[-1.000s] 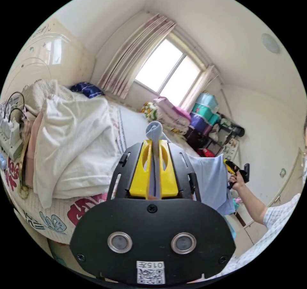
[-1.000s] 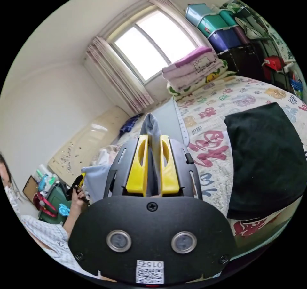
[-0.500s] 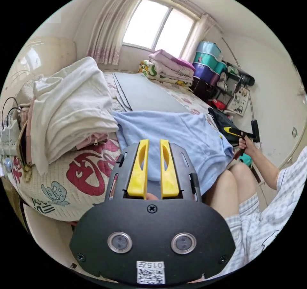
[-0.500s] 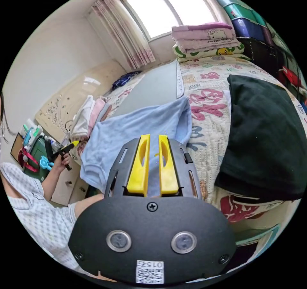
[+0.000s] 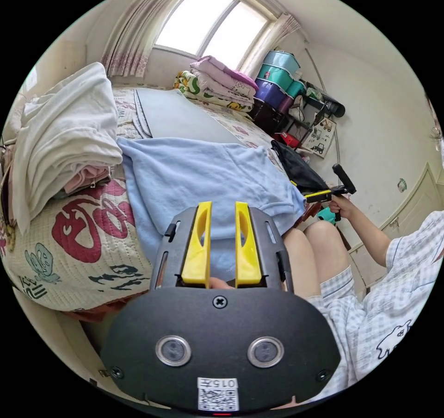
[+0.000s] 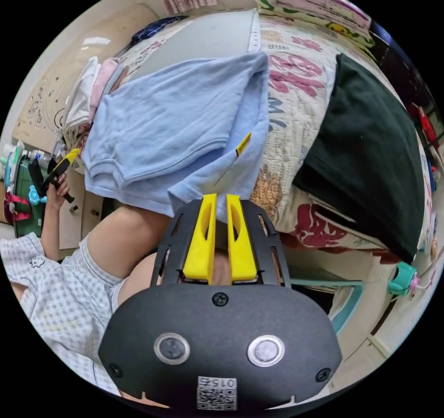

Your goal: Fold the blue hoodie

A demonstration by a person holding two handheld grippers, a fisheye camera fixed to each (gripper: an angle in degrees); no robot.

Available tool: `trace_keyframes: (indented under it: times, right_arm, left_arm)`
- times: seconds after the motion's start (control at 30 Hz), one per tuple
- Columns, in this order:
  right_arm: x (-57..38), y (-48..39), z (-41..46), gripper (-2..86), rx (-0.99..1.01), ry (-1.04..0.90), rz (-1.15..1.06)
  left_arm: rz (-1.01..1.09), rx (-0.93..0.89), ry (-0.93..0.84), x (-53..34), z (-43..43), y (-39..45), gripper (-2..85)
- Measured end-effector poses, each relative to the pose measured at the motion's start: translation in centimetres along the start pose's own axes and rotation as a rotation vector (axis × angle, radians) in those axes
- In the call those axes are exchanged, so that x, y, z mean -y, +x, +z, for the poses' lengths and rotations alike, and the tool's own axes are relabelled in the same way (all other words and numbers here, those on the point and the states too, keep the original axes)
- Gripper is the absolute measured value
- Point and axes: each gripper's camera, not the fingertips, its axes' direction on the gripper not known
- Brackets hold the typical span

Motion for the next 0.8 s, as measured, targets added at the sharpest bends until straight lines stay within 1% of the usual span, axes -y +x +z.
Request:
trace_keyframes:
  times: [0.07, 0.2, 0.3, 0.4, 0.43, 0.53, 0.6, 0.63, 0.73, 0.8]
  right_arm:
    - [-2.3, 1.9, -2.7, 4.8, 0.081, 0.081, 0.067]
    - [-4.6, 2.1, -6.6, 5.2, 0.117, 0.210, 0.049]
    - [-4.4, 0.2, -8.9, 6.7, 0.121, 0.287, -0.049]
    - [-2.6, -0.4, -9.2, 8.5, 0.253, 0.307, -0.109]
    - [-1.7, -0.9, -9.0, 9.1, 0.304, 0.305, -0.161]
    - [-0.9, -4.4, -9.4, 10.5, 0.209, 0.378, -0.354]
    - [0.1, -6.0, -9.2, 12.0, 0.210, 0.348, -0.460]
    - [1.0, -6.9, -8.9, 13.2, 0.207, 0.292, -0.513]
    - [2.8, -8.5, -8.3, 13.6, 0.171, 0.208, -0.633]
    - [4.1, -9.1, -8.0, 13.5, 0.158, 0.155, -0.673]
  left_arm:
    - [0.047, 0.019, -0.031, 0.9, -0.5, 0.8, 8.4]
    - [0.119, 0.038, -0.068, 2.1, -0.2, 2.1, 9.6]
    - [0.166, 0.020, -0.083, 3.5, 0.5, 3.3, 10.3]
    - [0.213, 0.024, -0.098, 5.1, 1.5, 4.5, 10.7]
    - [0.228, 0.035, -0.102, 5.7, 1.8, 4.9, 10.9]
    - [0.294, 0.028, -0.122, 7.2, 2.4, 6.0, 11.2]
    - [0.359, 0.001, -0.174, 8.1, 3.1, 6.8, 11.3]
    - [0.408, -0.017, -0.218, 8.6, 3.7, 7.3, 11.4]
    - [0.504, 0.007, -0.309, 9.7, 5.6, 8.1, 11.4]
    - [0.526, 0.023, -0.356, 10.5, 6.8, 8.0, 11.0]
